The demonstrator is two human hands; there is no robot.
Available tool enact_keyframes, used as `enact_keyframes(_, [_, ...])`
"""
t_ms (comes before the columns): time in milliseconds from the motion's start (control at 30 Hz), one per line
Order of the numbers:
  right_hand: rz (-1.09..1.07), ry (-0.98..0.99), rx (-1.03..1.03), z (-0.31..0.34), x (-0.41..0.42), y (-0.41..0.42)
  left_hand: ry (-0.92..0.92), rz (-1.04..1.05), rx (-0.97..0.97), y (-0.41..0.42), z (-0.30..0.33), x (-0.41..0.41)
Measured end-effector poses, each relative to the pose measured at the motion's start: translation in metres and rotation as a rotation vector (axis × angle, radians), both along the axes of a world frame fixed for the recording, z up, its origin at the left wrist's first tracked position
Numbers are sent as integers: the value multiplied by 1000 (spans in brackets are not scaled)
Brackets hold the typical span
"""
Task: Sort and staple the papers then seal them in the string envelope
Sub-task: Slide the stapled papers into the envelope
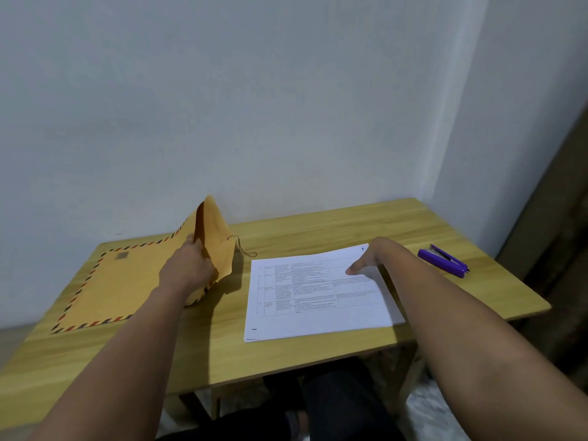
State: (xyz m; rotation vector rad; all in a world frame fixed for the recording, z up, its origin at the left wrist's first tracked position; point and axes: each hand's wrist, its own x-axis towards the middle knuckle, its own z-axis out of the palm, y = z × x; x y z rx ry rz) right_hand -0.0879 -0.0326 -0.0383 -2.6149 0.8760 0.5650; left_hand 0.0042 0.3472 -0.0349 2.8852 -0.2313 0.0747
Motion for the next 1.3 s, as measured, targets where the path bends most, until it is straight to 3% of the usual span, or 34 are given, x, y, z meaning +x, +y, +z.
enact_keyframes(333, [-33, -45, 183, 15, -4, 3, -15, 6, -5, -1, -1, 0])
enact_keyframes(400, [-65, -203, 329, 14, -7, 3, -18, 8, -16, -2, 0, -1])
enact_keyframes(500, [-93, -618, 548, 10, -10, 16, -26, 11, -35, 0, 0, 0])
enact_keyframes(600, [20, -964, 501, 10, -3, 35, -39, 9, -50, 3, 2, -1])
enact_keyframes(767, [7, -1282, 602, 35, 5, 55, -13, -19, -101, 11, 2, -4])
enact_keyframes(1033, [82, -1360, 614, 82, 16, 50, 21, -49, -95, 14, -3, -4])
enact_keyframes(1300, [-4, -1412, 574, 102, 22, 34, 42, -54, -88, 20, -2, -3])
